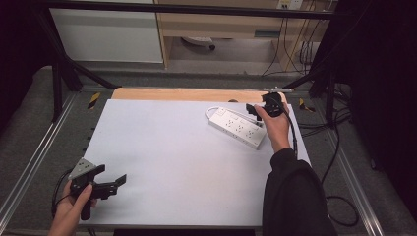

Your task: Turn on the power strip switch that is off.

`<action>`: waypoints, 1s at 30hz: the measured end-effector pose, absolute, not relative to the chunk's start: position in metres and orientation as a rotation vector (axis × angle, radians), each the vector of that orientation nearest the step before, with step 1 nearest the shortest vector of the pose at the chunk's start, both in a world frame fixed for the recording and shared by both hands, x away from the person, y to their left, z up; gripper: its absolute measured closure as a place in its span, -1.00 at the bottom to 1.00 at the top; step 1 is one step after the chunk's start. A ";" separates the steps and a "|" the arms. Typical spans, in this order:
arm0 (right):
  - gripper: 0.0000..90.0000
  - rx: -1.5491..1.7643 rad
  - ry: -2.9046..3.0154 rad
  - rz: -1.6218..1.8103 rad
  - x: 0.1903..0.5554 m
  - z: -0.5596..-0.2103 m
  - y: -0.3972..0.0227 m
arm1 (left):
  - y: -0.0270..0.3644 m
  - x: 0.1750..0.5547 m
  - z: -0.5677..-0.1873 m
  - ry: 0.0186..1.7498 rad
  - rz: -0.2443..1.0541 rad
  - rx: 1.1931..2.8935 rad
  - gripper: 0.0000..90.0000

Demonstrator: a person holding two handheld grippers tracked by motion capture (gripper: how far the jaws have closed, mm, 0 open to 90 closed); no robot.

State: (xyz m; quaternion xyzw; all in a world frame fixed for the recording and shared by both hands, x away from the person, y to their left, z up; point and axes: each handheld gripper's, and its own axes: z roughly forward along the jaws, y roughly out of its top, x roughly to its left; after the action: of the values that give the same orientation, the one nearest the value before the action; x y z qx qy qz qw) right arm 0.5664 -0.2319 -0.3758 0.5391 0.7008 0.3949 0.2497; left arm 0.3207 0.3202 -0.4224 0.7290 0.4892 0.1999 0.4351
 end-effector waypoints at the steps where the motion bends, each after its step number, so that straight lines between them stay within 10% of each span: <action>1: -0.69 1.468 1.908 1.075 0.566 -0.376 -0.232 | 0.320 0.321 -0.422 1.218 0.497 1.815 -0.85; 30: 0.33 1.425 1.997 1.121 0.573 -0.398 -0.211 | 0.320 0.320 -0.422 1.211 0.497 1.819 -0.85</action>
State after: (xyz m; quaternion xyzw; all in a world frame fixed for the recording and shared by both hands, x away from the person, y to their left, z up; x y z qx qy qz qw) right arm 0.5734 -0.2113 -0.3980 0.5155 0.7220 0.4054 0.2204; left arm 0.3205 0.3198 -0.4225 0.7308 0.4864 0.1995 0.4354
